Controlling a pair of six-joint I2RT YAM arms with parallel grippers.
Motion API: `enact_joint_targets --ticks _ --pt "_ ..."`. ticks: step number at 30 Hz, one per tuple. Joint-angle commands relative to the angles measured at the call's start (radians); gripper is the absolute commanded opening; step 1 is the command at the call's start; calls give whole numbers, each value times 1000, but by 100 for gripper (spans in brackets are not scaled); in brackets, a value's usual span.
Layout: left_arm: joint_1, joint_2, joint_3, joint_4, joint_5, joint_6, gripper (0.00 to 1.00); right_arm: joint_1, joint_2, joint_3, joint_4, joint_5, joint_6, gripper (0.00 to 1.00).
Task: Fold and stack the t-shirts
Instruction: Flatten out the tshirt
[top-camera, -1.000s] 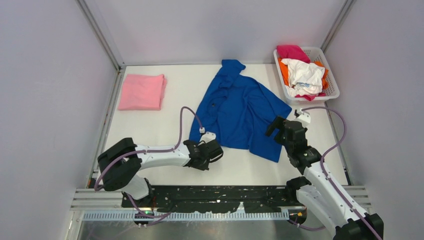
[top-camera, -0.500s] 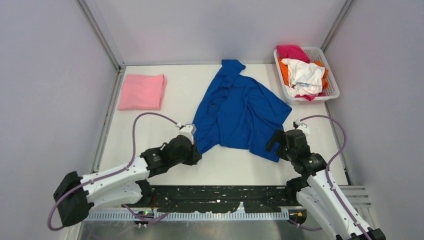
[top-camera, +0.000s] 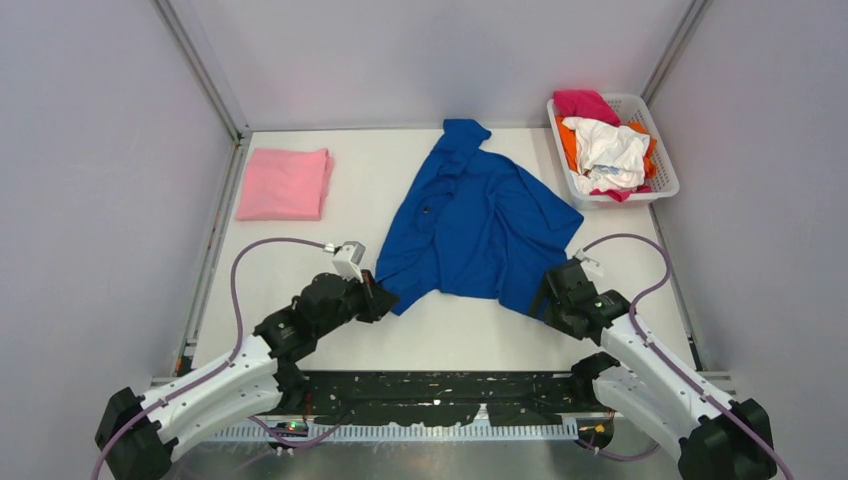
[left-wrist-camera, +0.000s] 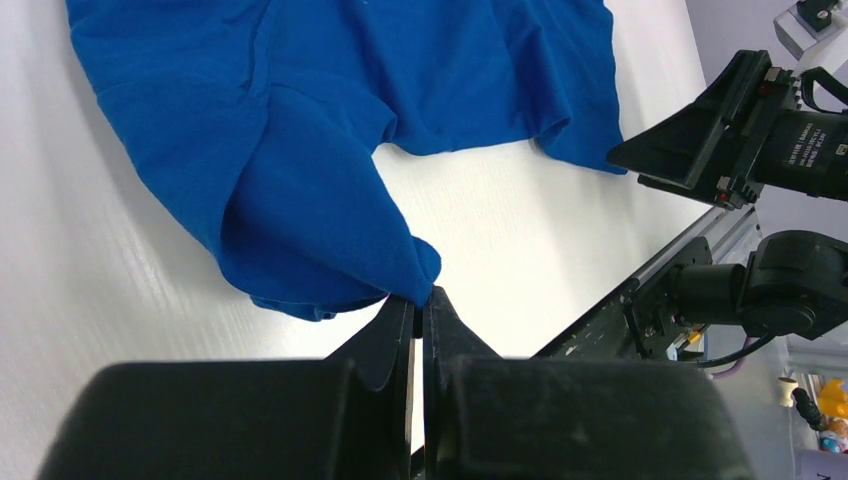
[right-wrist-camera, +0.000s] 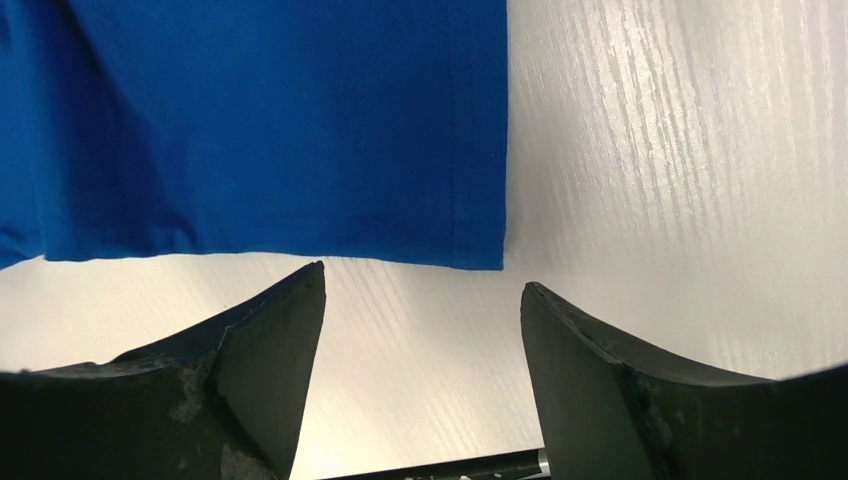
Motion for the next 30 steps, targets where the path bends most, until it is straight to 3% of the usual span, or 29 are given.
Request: enact_joint_targets --ticks 1,9,19,25,30 --pt "15 10 -9 74 20 -6 0 55 72 9 67 111 72 78" --pt "32 14 -17 30 -7 -6 0 83 157 -15 140 134 99 72" --pt "38 -2 -23 13 -27 2 0 81 160 -37 161 206 96 72" --pt "39 1 -22 12 -38 0 0 81 184 -54 220 142 77 59" --pt "46 2 -22 28 -59 0 0 81 222 -51 270 122 50 38"
